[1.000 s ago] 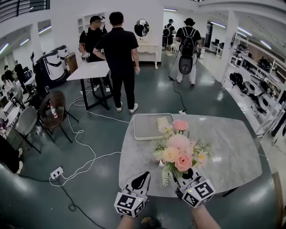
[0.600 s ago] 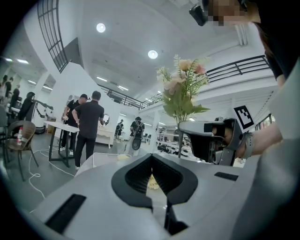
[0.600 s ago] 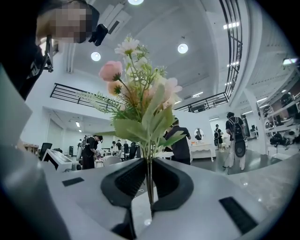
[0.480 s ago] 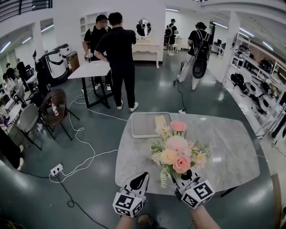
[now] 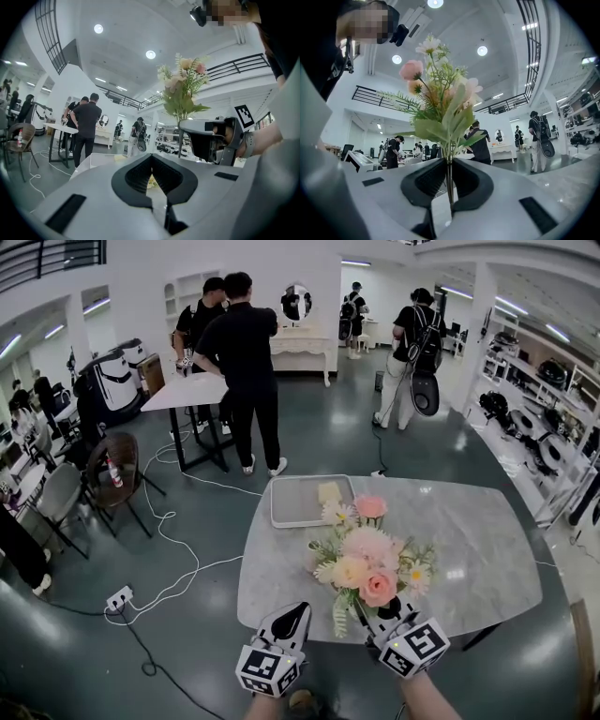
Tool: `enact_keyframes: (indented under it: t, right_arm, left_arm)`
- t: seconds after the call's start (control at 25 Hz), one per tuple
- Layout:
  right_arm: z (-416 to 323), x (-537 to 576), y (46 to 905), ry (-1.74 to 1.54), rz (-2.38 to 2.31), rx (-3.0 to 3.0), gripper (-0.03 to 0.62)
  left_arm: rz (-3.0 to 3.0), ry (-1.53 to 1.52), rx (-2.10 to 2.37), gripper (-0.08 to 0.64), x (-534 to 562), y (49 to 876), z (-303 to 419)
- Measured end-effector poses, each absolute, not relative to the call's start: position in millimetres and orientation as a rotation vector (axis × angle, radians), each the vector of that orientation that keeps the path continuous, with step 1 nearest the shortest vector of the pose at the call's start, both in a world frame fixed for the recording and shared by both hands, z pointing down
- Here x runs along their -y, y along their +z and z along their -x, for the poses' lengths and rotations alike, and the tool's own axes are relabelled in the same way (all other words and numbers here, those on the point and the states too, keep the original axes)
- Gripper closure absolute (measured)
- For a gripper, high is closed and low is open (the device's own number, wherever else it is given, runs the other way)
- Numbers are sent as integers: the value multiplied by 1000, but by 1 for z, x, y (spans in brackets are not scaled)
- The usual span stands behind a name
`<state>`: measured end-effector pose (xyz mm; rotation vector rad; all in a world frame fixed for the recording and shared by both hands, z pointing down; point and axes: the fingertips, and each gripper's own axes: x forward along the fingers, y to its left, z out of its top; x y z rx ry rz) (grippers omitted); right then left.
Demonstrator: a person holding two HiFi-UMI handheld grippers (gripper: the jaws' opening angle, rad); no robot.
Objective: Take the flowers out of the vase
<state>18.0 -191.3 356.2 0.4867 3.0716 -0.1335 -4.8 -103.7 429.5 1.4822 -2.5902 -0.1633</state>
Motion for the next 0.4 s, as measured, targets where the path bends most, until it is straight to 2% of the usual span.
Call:
enact_keyframes:
  t: [0.4]
  right_arm:
    - [-43,191,355,-167,-509,-3065,537]
  left_arm:
    - [-1463,-162,2598,546,102,426,-19]
